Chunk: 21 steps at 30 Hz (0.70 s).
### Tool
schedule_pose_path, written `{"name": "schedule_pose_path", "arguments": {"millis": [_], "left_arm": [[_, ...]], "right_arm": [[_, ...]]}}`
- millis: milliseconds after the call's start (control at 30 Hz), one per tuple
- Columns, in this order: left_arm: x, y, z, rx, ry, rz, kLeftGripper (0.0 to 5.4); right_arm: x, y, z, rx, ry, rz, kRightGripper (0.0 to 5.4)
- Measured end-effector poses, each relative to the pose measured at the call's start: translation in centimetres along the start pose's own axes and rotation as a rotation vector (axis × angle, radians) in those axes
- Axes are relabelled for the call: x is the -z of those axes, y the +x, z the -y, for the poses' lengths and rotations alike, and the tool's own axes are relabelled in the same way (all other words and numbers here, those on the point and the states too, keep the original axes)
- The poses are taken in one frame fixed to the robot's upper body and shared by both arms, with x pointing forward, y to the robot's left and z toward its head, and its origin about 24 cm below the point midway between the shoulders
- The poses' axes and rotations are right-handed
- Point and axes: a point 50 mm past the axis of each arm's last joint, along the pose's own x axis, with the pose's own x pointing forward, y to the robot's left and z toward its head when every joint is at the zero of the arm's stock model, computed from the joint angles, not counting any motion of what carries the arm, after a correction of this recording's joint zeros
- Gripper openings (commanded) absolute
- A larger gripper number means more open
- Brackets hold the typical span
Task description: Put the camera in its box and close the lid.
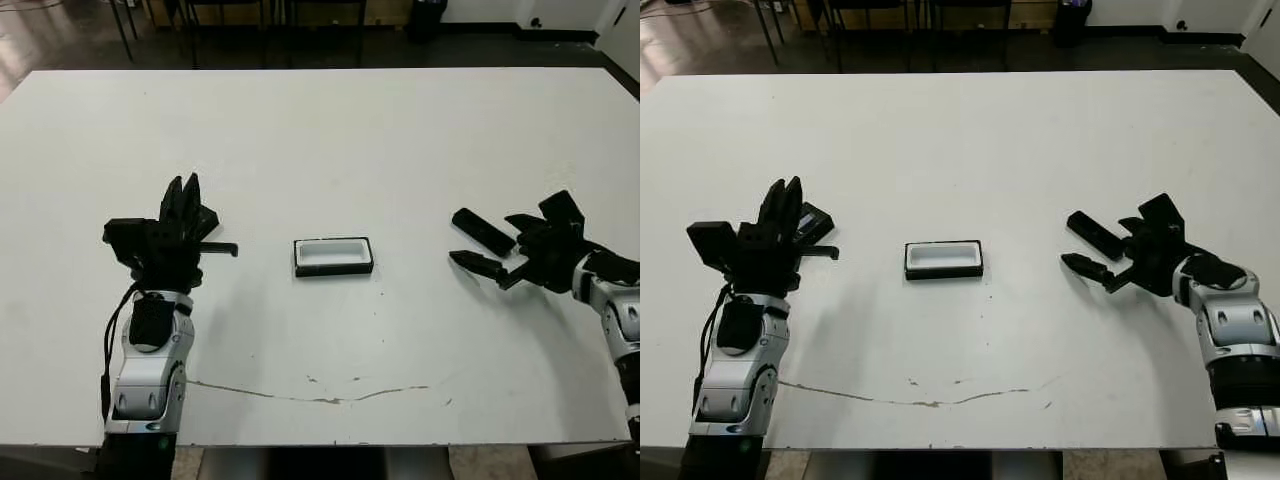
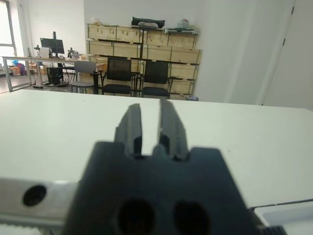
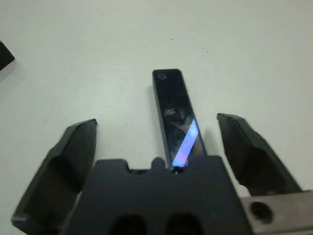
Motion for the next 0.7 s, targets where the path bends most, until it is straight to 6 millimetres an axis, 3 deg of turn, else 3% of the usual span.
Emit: {"name": "schedule_pose_path", "arguments": {"millis": [300,567,700], "left_arm": [[0.04,-0.03,-0.03,0.001,-0.009,-0.003,0.00],[0.04,-0.03,0.04,0.005,-0.008,-0.004,0.00],[0.07,-0.07,0.05,0.006,-0.001,-0.006,0.00]], "right_arm": [[0.25,-0.16,0.02,0.107,-0.030,0.003,2.51],[0.40,-0.21,-0.19,0.089,-0.050,0.013,0.73],[0.24,-0.18,-0.24,0.070,-0.057,0.018,0.10]]}}
